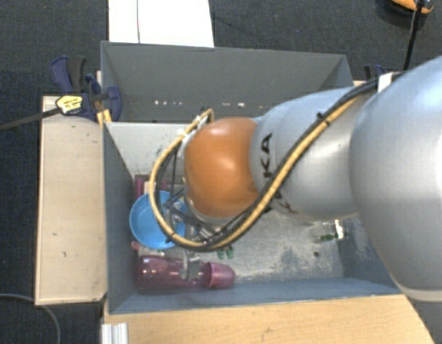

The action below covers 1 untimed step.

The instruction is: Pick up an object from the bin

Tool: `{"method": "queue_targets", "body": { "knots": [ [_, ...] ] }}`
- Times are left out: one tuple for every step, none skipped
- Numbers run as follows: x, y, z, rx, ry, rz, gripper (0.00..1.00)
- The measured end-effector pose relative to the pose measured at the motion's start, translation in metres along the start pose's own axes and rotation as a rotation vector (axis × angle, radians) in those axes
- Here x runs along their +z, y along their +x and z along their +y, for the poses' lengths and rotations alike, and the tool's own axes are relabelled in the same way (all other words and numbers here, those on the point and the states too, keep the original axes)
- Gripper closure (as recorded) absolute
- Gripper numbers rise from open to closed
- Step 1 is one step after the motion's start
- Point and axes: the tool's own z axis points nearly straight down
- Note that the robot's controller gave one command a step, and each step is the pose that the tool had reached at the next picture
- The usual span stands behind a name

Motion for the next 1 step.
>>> {"method": "queue_targets", "body": {
  "knots": [
    [0.0539,-0.0617,0.0079,-0.063,0.001,-0.009,0.00]
  ]
}}
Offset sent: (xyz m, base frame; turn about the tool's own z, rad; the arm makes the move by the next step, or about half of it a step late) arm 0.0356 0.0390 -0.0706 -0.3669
